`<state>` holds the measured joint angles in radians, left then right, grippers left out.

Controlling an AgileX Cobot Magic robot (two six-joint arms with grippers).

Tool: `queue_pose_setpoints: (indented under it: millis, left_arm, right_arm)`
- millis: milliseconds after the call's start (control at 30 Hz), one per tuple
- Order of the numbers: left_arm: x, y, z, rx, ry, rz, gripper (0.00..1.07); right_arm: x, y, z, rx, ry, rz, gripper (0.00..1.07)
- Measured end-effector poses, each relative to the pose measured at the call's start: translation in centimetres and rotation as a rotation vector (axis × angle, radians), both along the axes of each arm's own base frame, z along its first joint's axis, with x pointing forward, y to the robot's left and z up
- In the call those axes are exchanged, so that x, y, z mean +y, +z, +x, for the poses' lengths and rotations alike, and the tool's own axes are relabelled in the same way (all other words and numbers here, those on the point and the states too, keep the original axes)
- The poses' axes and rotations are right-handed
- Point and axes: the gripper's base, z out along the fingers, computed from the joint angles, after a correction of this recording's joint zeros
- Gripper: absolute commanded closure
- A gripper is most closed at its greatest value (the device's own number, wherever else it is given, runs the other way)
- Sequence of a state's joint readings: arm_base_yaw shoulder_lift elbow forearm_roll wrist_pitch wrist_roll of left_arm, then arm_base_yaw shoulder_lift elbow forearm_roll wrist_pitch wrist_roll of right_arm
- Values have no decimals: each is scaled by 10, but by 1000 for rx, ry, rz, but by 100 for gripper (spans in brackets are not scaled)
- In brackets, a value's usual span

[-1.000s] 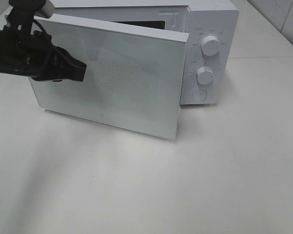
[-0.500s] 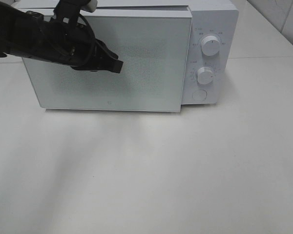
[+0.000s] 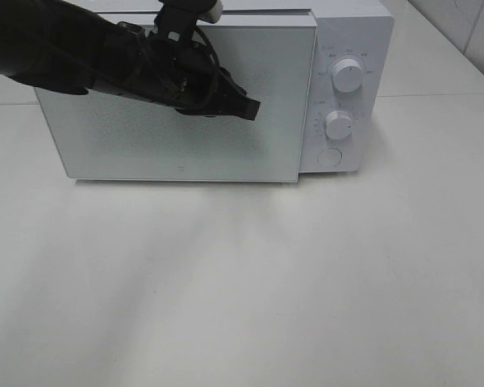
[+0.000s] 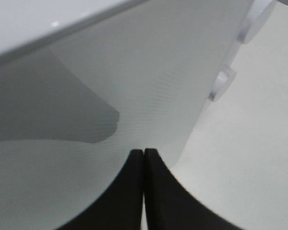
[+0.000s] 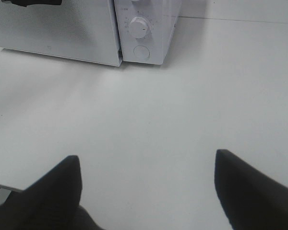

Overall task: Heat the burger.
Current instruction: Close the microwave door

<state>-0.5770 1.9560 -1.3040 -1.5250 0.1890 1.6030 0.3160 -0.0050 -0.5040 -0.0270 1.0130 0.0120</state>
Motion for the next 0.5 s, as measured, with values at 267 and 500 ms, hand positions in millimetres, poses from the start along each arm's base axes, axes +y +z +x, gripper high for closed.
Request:
queue_pose_setpoints:
  millis: [267,500]
  left_arm:
    - [-27,0,6,1,-69,-48,106]
    - [-51,3,11,-23,-133,-82,106]
  right_arm:
    - [0,0,0,0,0,0,34]
    - [0,0,0,0,0,0,34]
